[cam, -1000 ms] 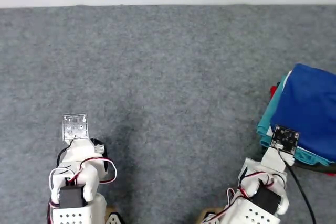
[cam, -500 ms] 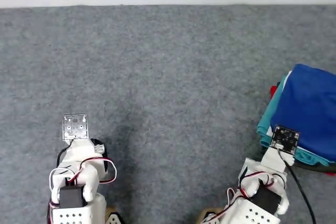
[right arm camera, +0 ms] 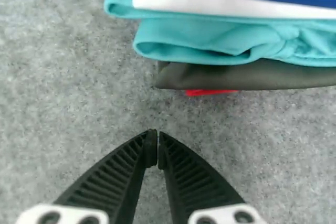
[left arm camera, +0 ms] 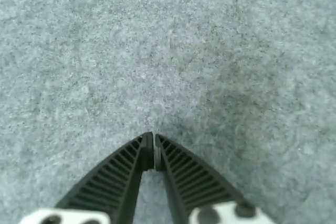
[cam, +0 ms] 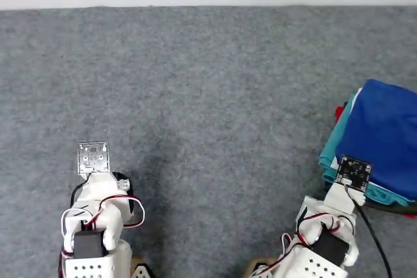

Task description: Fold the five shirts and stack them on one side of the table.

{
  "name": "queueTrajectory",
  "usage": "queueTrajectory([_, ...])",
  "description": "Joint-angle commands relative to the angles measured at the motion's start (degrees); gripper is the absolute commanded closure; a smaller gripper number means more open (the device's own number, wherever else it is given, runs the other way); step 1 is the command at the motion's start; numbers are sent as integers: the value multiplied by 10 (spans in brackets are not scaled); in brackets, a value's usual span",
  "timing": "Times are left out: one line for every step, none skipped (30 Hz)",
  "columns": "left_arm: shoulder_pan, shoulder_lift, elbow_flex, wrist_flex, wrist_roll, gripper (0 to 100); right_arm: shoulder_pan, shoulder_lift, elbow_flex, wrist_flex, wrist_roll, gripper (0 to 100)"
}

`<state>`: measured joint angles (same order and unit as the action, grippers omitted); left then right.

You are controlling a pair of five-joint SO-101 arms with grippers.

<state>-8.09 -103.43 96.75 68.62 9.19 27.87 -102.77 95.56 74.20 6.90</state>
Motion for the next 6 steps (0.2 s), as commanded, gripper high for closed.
queueTrajectory([-2,-4,-3,-14,-1,986,9,-2,10,3,-6,989])
queueTrajectory([-2,-4,-3,-14,-1,986,9,-2,10,3,-6,989])
queueTrajectory([-2,-4,-3,-14,-1,986,9,-2,10,3,-6,989])
queueTrajectory([-2,-4,-3,-14,-1,986,9,-2,10,3,-6,989])
queueTrajectory([-2,-4,-3,-14,-1,986,9,-2,10,3,-6,989])
queueTrajectory([-2,-4,-3,-14,-1,986,9,-2,10,3,-6,989])
